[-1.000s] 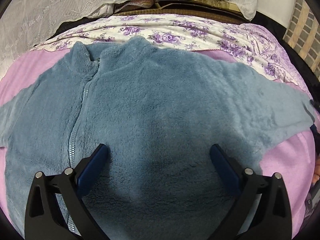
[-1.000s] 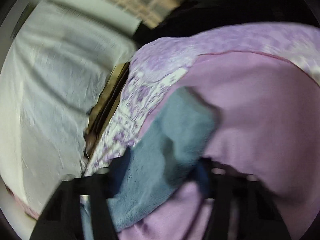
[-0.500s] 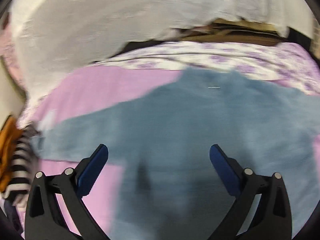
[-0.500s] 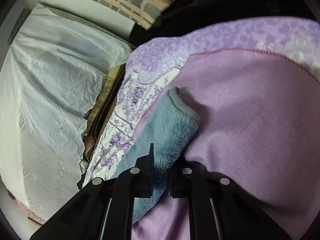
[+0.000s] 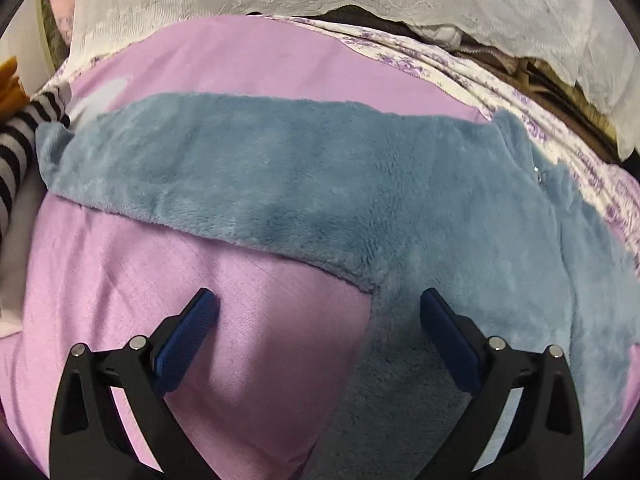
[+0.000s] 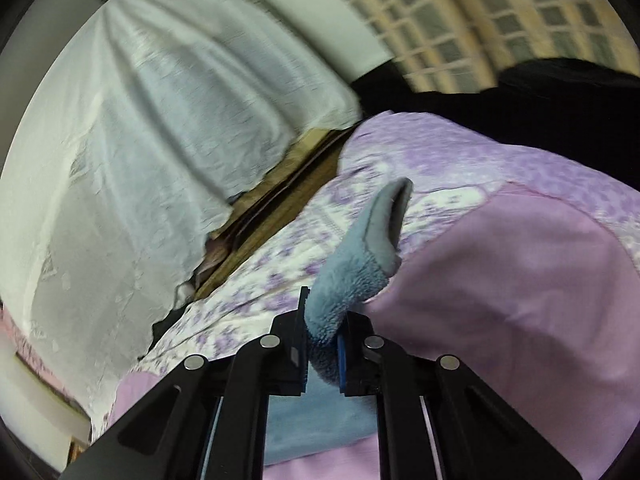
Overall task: Fold small clothes
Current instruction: 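Fold the held sleeve across the jacket body with the right tool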
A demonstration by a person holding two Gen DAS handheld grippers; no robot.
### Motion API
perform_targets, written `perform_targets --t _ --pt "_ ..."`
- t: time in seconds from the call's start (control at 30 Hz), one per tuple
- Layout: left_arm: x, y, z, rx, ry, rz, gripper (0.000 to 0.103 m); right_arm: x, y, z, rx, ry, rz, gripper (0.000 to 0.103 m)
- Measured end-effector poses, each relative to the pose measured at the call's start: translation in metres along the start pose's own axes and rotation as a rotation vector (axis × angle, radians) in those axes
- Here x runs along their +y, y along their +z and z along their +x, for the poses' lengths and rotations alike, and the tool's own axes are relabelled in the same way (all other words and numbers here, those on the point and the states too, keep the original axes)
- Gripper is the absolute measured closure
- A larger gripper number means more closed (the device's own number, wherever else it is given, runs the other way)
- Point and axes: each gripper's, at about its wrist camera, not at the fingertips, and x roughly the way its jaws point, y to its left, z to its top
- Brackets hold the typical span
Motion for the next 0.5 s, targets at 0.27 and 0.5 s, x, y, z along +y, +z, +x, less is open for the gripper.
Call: perform_targets --t 0.27,0.5 --pt "0.005 -0.008 0.0 0.002 0.0 -0.006 0.004 0.07 -0.033 0.021 0.07 0.064 -0.082 0.092" --pt "0.005 -0.009 0.001 0.007 0.02 0.01 0.004 0.121 -0.06 0.037 0.13 0.122 -0.134 0.092"
